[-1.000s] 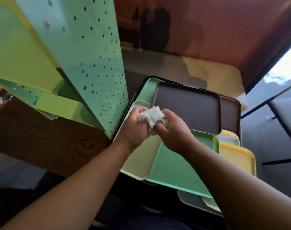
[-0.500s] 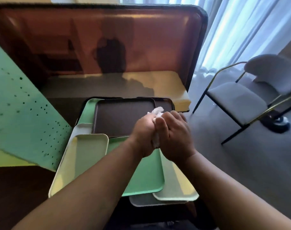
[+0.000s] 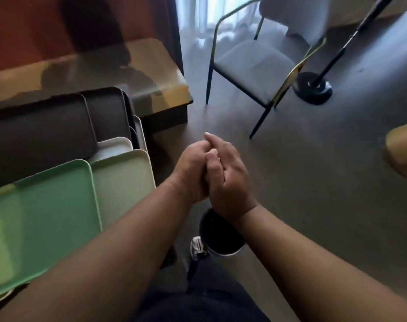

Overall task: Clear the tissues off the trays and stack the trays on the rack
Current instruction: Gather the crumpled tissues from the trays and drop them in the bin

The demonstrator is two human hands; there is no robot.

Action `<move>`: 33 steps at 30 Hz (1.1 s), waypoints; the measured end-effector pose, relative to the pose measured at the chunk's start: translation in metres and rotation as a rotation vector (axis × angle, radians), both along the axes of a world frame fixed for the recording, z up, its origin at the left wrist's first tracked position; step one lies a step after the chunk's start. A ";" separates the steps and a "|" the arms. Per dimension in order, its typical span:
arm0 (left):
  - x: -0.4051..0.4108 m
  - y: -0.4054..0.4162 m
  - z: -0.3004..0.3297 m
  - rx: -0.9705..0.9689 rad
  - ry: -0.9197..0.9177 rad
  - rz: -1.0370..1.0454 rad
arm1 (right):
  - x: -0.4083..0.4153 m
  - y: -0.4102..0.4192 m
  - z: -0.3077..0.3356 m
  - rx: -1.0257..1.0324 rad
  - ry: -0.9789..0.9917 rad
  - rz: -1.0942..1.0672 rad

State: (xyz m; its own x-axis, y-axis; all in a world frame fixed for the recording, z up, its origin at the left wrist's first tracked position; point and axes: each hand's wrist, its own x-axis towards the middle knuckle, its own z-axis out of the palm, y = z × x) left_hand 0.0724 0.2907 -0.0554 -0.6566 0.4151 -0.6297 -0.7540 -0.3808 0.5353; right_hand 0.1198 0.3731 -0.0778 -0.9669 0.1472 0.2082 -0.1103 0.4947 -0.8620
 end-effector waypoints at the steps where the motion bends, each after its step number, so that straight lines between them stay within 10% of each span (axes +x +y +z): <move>1: 0.003 0.012 -0.005 -0.008 -0.030 0.014 | 0.004 0.011 -0.009 -0.019 -0.035 0.003; 13: 0.054 0.089 -0.120 -0.096 -0.347 -0.007 | 0.043 0.090 -0.129 0.003 -0.463 -0.164; 18: 0.059 0.089 -0.148 -0.422 -0.277 -0.136 | 0.046 0.108 -0.165 0.014 -0.909 -0.176; 33: 0.078 0.053 -0.170 -0.757 -0.111 -0.283 | 0.051 0.124 -0.183 -0.173 -1.155 -0.289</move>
